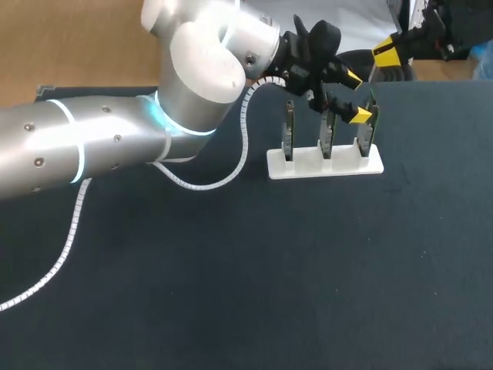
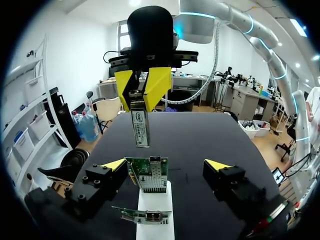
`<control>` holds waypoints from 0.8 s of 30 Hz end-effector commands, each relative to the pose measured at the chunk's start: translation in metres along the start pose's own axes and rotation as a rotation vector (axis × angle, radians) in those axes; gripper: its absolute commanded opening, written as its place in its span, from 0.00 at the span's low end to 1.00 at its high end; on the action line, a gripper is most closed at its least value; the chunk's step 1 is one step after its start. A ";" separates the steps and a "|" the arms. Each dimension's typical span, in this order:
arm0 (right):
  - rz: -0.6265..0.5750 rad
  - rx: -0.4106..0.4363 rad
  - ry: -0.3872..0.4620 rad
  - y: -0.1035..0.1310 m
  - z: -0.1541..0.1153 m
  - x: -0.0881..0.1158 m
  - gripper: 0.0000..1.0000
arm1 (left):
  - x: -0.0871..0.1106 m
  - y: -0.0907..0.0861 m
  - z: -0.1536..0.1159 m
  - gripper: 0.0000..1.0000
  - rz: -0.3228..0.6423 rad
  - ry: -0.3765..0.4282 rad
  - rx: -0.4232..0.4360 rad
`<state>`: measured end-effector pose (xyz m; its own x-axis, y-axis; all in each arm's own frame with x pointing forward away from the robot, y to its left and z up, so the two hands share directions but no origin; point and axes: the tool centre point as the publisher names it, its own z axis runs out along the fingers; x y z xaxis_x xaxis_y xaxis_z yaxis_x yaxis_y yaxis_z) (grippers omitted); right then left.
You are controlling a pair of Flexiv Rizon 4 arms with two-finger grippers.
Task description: Pick up the optical module with the left hand, and insert it into the network port with the right hand.
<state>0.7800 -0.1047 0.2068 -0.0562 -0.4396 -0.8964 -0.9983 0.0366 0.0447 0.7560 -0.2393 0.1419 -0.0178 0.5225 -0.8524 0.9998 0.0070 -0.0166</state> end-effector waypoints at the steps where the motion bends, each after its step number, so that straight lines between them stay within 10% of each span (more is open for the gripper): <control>1: 0.000 0.005 0.002 0.002 0.001 0.000 0.00 | -0.001 0.005 0.006 1.00 -0.008 0.066 0.021; 24: -0.004 -0.003 0.011 0.000 -0.002 0.003 0.00 | 0.006 0.002 0.008 1.00 -0.039 0.165 0.019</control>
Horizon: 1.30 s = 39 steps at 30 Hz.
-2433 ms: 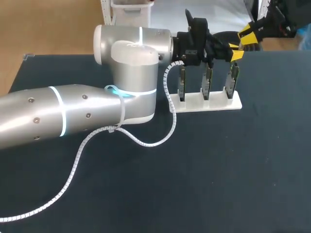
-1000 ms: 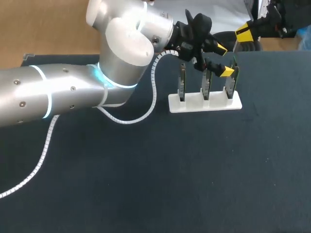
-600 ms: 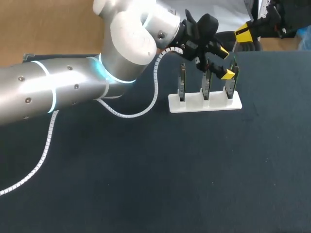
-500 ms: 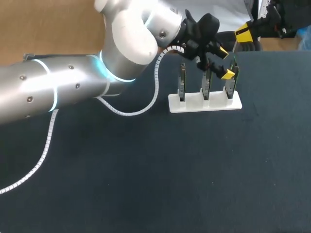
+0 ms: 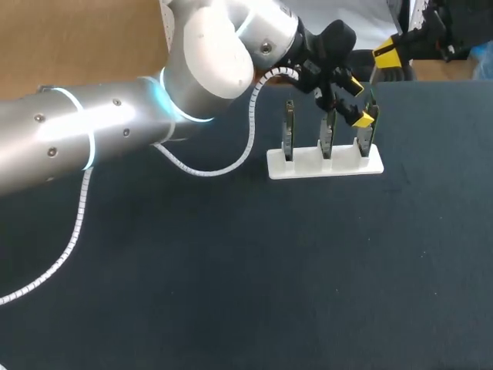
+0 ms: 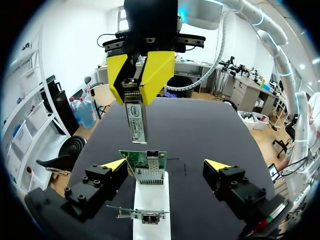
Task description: Pick up the optical module with the left hand, and insert it into the network port with the right hand.
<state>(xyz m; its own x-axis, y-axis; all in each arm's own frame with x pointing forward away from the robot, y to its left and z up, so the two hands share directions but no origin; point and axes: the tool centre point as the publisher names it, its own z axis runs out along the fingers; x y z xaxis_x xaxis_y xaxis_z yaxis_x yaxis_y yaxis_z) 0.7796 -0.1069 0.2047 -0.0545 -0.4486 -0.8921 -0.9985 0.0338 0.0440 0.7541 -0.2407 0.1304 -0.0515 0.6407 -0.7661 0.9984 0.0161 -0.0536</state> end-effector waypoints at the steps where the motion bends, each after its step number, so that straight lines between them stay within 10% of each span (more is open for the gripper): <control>1: -0.003 -0.001 0.001 0.000 -0.001 0.000 0.00 | -0.003 0.004 0.001 1.00 -0.003 0.019 0.005; 39: -0.053 -0.084 0.125 0.017 0.012 0.026 0.00 | -0.003 0.004 0.001 1.00 -0.003 0.019 0.005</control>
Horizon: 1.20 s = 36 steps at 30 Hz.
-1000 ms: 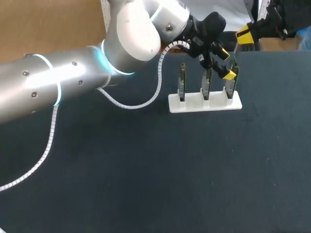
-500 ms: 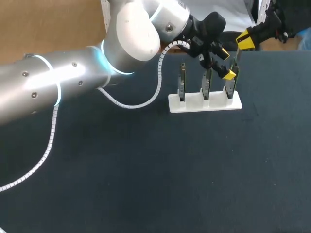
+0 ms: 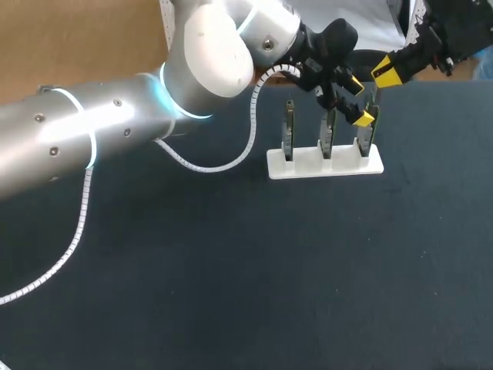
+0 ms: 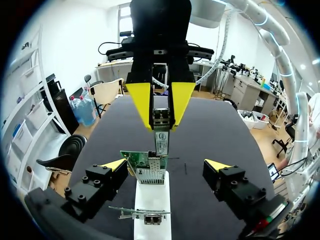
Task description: Pick up the optical module with the left hand, and insert it into the network port with the right hand.
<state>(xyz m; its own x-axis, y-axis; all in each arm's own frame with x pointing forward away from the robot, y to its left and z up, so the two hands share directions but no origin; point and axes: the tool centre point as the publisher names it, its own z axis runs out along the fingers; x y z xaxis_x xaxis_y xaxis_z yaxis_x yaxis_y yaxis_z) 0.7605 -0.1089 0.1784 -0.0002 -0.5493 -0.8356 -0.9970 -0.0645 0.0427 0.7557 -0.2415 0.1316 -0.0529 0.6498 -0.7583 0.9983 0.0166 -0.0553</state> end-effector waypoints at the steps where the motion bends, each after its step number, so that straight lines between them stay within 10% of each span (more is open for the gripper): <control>1: -0.003 0.001 0.010 -0.001 0.002 0.001 0.00 | -0.002 0.003 0.001 1.00 -0.002 0.007 0.004; 36: -0.010 0.032 -0.004 -0.011 0.004 0.008 0.00 | -0.002 0.003 0.001 1.00 -0.002 0.007 0.004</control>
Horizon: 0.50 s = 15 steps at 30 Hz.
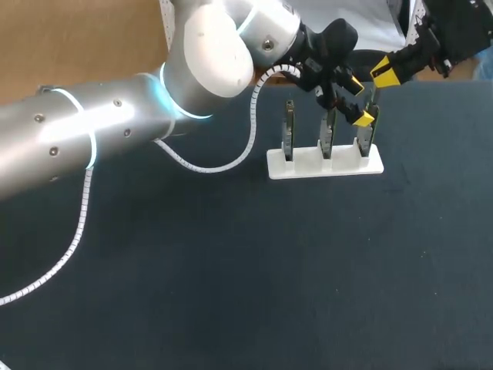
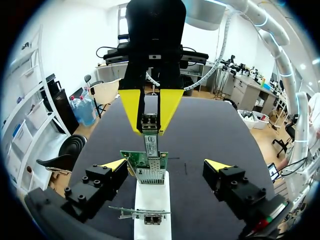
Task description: Pick up the optical module with the left hand, and insert it into the network port with the right hand.
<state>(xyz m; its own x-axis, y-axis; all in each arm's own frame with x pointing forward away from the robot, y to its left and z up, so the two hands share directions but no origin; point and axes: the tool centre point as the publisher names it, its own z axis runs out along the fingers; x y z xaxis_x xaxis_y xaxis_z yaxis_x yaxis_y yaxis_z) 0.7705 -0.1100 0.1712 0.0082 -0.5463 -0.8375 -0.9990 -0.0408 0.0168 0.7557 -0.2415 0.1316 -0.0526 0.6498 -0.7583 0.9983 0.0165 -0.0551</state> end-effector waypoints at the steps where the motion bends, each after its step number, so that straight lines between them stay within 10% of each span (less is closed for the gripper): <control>1: -0.002 -0.001 -0.001 -0.001 0.002 0.002 0.00 | -0.002 0.003 0.001 1.00 -0.002 0.007 0.004; 15: -0.062 -0.013 -0.005 0.001 -0.002 -0.005 0.00 | -0.002 0.003 0.001 1.00 -0.002 0.007 0.004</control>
<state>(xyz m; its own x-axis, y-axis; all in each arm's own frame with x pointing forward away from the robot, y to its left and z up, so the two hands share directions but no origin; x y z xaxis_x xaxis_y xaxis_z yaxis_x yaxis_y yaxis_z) 0.7681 -0.1080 0.1734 0.0659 -0.5377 -0.8406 -0.9963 -0.0827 -0.0252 0.7557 -0.2415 0.1316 -0.0526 0.6498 -0.7582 0.9983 0.0165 -0.0551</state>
